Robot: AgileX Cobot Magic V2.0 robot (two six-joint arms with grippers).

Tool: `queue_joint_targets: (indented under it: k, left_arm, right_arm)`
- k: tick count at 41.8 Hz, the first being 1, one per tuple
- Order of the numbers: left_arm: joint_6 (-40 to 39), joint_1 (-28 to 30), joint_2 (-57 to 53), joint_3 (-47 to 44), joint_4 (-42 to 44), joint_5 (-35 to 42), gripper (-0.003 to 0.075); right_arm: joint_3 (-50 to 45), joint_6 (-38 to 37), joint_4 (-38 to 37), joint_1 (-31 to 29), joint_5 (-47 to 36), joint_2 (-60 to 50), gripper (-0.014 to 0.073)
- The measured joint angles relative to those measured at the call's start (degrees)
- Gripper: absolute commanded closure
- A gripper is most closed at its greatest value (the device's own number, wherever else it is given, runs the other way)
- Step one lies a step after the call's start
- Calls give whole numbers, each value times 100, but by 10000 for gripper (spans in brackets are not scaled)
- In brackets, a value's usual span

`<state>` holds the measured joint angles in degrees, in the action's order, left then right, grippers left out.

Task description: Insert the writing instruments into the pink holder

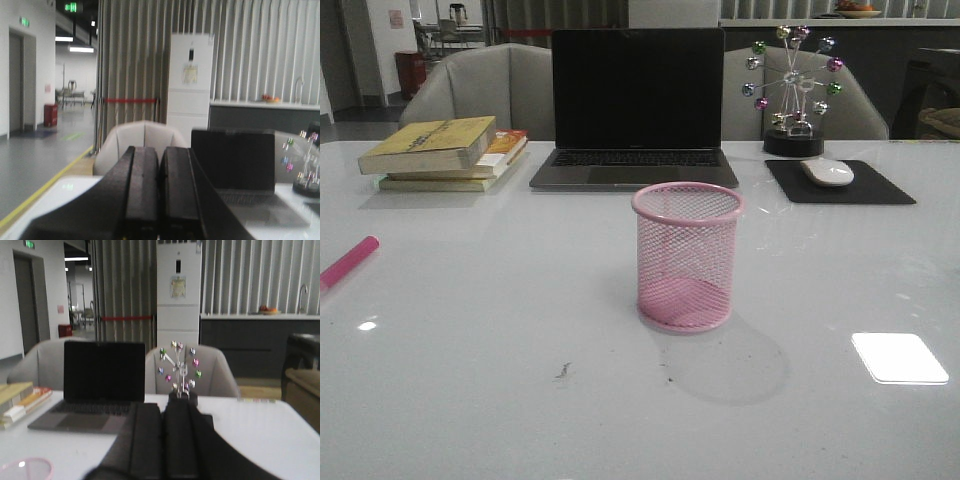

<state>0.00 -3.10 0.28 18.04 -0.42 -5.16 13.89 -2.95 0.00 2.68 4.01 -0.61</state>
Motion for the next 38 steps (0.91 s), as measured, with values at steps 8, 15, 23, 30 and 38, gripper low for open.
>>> queue_joint_targets:
  k: [8, 15, 23, 30, 38]
  left_arm:
    - [0, 0, 741, 1762, -8, -1068, 623]
    - [0, 0, 1520, 2801, -55, -1908, 623]
    - [0, 0, 2171, 2981, -68, -2782, 623]
    - [0, 0, 2612, 2798, -68, -3514, 623]
    - [0, 0, 2976, 2533, -68, -3597, 623]
  right_arm:
    - [1533, -8, 0, 0, 1062, 570, 565]
    - [2438, -8, 0, 0, 2094, 1421, 565]
    - [2587, -8, 0, 0, 2909, 2336, 565]
    - [2587, -8, 0, 0, 3512, 3034, 565]
    - [2444, -8, 0, 0, 3773, 3689, 565]
